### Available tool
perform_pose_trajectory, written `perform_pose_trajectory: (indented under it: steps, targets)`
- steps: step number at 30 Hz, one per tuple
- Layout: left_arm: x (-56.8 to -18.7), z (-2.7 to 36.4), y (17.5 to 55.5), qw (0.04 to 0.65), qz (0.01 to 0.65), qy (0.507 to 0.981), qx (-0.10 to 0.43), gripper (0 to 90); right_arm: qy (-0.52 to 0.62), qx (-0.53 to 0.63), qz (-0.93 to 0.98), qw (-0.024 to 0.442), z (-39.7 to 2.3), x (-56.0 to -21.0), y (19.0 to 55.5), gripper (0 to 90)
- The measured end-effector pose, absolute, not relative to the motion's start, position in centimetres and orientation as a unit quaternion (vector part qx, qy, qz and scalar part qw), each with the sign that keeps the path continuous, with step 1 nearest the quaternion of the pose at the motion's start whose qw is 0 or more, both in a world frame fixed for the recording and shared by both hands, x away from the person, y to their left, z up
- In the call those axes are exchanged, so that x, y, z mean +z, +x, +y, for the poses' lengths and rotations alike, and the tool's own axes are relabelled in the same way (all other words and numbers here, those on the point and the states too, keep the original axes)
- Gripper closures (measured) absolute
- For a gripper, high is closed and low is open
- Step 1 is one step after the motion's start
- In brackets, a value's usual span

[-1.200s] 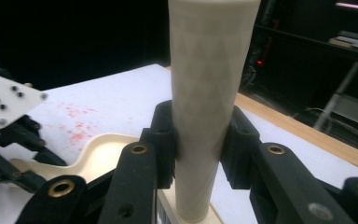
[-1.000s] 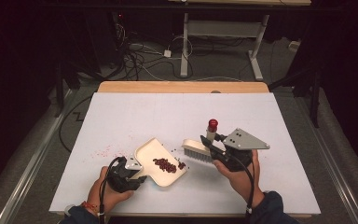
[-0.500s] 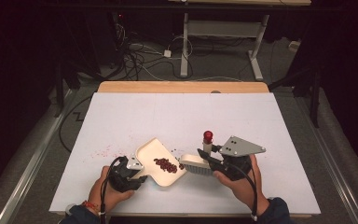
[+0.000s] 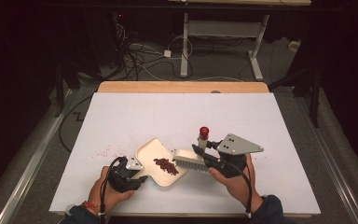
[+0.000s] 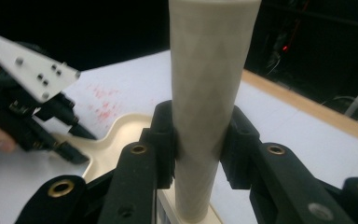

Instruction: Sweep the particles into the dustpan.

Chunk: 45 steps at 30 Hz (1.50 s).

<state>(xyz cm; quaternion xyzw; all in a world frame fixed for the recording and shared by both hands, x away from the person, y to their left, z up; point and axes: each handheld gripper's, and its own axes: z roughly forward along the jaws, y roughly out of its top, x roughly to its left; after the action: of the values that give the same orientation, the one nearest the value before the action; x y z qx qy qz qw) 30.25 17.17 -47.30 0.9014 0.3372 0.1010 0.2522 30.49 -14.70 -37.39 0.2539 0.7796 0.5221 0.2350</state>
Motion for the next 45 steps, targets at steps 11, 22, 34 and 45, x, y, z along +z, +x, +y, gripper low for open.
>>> perform_pose_trajectory:
  steps: [11,22,34,45]
  targets:
    - [-47.3,17.2,30.4,0.252,0.337,0.902,0.097,63.6,0.283,0.496,0.747,0.341,-14.1,-40.2,33.1,69.9]
    - [-47.3,17.2,30.3,0.253,0.337,0.902,0.099,63.6,0.225,0.529,0.776,0.260,-11.0,-40.2,29.7,69.9]
    - [-47.3,17.2,30.3,0.252,0.336,0.902,0.098,63.6,0.231,0.547,0.756,0.275,-12.5,-38.8,29.6,69.9]
    - [-47.3,17.2,30.4,0.252,0.337,0.902,0.095,63.6,0.272,0.532,0.727,0.338,-13.7,-39.7,32.9,69.9]
